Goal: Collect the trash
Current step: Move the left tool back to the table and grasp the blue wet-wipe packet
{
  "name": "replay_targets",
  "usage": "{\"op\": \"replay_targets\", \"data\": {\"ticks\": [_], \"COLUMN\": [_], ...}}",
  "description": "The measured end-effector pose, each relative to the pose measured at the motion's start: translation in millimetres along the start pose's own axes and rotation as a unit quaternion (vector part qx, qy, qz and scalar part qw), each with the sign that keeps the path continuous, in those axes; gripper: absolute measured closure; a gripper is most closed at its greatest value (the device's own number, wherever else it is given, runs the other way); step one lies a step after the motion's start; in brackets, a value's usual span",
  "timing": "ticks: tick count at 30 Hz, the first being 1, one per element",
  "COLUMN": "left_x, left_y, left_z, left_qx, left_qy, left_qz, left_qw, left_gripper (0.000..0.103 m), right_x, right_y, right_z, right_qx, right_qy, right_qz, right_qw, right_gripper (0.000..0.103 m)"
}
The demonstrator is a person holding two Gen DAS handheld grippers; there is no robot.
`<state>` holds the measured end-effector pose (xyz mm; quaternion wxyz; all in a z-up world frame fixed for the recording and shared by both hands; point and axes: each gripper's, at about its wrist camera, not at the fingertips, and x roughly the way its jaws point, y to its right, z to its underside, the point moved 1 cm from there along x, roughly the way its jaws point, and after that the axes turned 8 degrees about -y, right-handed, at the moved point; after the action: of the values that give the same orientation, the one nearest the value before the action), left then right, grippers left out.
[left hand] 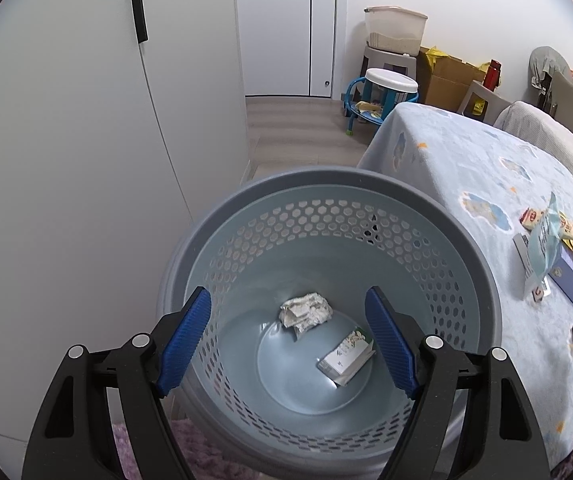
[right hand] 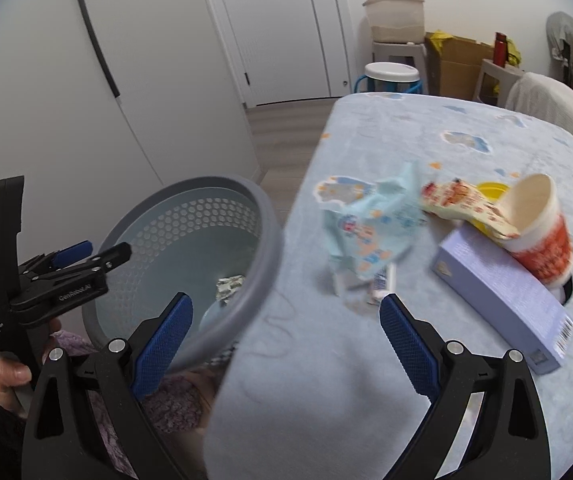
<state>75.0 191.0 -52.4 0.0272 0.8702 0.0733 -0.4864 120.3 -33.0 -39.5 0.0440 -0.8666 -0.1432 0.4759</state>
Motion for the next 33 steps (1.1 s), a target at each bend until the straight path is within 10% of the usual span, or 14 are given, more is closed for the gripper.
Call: {"op": "replay_targets", "data": {"ticks": [33], "left_x": [10.8], "left_y": [203.1], "left_z": [-24.0], "left_qx": [0.154], "left_qy": [-0.047], "left_qz": [0.134], "left_qw": [0.9778], "left_gripper": [0.025], "right_x": [-44.2], "right_y": [160.3], "right_z": [48.1], "right_qx": [0.135], "right_qy": [0.028], "right_qz": [0.034], "right_qw": [0.990], "right_gripper": [0.010]}}
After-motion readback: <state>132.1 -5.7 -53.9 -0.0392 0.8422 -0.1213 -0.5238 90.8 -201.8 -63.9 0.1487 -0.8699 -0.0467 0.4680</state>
